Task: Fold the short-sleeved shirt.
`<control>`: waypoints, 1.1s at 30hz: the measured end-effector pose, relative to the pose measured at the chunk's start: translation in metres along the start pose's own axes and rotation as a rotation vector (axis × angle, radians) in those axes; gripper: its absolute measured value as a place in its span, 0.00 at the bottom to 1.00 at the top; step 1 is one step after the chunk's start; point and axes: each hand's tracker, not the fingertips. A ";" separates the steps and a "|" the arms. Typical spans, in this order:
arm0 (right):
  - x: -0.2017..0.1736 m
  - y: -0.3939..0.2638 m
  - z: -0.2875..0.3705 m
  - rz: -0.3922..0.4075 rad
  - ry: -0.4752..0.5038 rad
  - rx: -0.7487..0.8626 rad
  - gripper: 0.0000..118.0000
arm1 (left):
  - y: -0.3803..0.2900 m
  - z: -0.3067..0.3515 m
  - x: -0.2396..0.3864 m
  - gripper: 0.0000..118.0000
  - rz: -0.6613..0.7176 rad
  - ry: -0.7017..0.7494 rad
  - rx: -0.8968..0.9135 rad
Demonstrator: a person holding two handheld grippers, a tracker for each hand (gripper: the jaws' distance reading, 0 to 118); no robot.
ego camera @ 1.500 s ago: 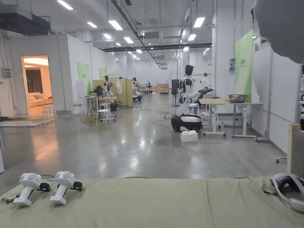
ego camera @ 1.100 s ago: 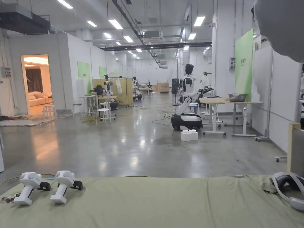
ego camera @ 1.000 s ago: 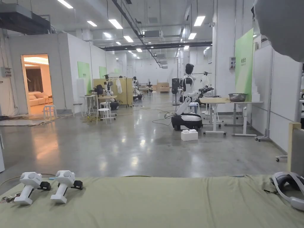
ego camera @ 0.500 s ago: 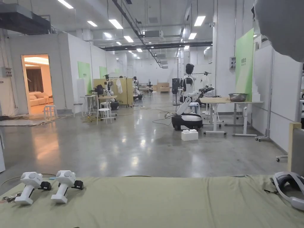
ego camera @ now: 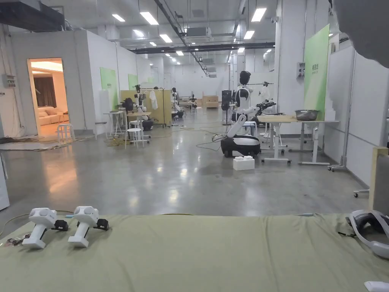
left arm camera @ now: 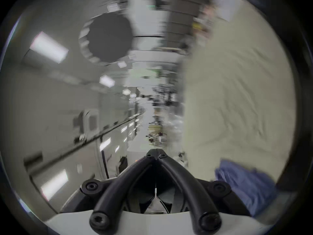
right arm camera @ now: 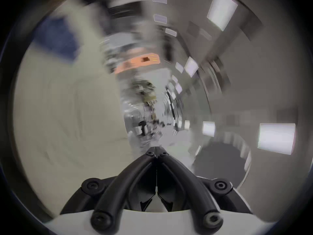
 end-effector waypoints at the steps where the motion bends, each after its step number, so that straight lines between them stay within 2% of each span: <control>1: -0.020 -0.003 0.006 0.182 -0.001 0.095 0.02 | -0.001 0.001 0.018 0.01 -0.043 -0.057 0.009; 2: -0.034 -0.005 0.011 0.257 0.056 0.148 0.02 | -0.001 0.003 0.030 0.01 -0.067 -0.104 0.024; 3: -0.042 -0.005 0.014 0.284 0.123 0.174 0.02 | 0.001 0.006 0.041 0.01 -0.075 -0.136 0.025; 4: -0.049 -0.003 0.016 0.261 0.193 0.186 0.02 | 0.003 0.008 0.046 0.01 -0.078 -0.155 0.027; 5: -0.054 -0.001 0.015 0.244 0.205 0.179 0.02 | 0.001 0.012 0.050 0.01 -0.068 -0.142 0.037; 6: -0.054 -0.002 0.013 0.214 0.178 0.157 0.02 | 0.000 0.014 0.045 0.01 -0.026 -0.112 0.043; 7: -0.050 0.000 0.008 0.133 0.151 0.112 0.02 | 0.000 0.015 0.034 0.01 0.084 -0.066 0.017; 9: -0.027 0.004 -0.008 -0.176 0.090 -0.032 0.02 | -0.005 0.016 -0.006 0.01 0.380 0.014 -0.013; 12: 0.020 -0.013 -0.019 -0.832 -0.008 -0.207 0.02 | -0.035 0.022 -0.073 0.01 0.989 0.098 -0.064; 14: 0.036 -0.036 -0.012 -1.305 0.005 -0.245 0.02 | -0.067 0.029 -0.095 0.01 1.407 0.102 -0.022; 15: 0.038 -0.046 -0.008 -1.490 0.028 -0.217 0.02 | -0.078 0.032 -0.105 0.01 1.559 0.097 0.015; 16: 0.035 -0.055 -0.004 -1.632 0.026 -0.200 0.02 | -0.054 0.023 -0.069 0.01 1.693 0.088 0.047; 17: 0.032 -0.059 -0.001 -1.690 0.012 -0.202 0.02 | -0.072 0.029 -0.077 0.01 1.747 0.076 0.041; 18: 0.031 -0.058 0.002 -1.693 -0.001 -0.208 0.02 | -0.070 0.028 -0.077 0.01 1.711 0.074 0.004; 20: 0.034 -0.057 0.004 -1.648 -0.012 -0.206 0.02 | -0.044 0.016 -0.073 0.01 1.577 0.083 -0.064; 21: 0.035 -0.057 0.005 -1.643 -0.016 -0.200 0.02 | -0.079 0.030 -0.077 0.01 1.541 0.097 -0.077; 24: 0.048 -0.042 0.006 -1.640 -0.022 -0.173 0.02 | -0.095 0.024 -0.075 0.01 1.585 0.053 -0.022; 28: 0.054 -0.030 0.007 -1.583 -0.017 -0.174 0.02 | -0.101 0.028 -0.081 0.01 1.605 0.059 -0.001; 31: 0.051 -0.030 0.007 -1.579 -0.008 -0.175 0.02 | -0.112 0.032 -0.077 0.01 1.750 -0.011 0.061; 33: 0.049 -0.029 0.007 -1.588 0.018 -0.173 0.02 | -0.126 0.028 -0.069 0.01 1.836 -0.034 0.035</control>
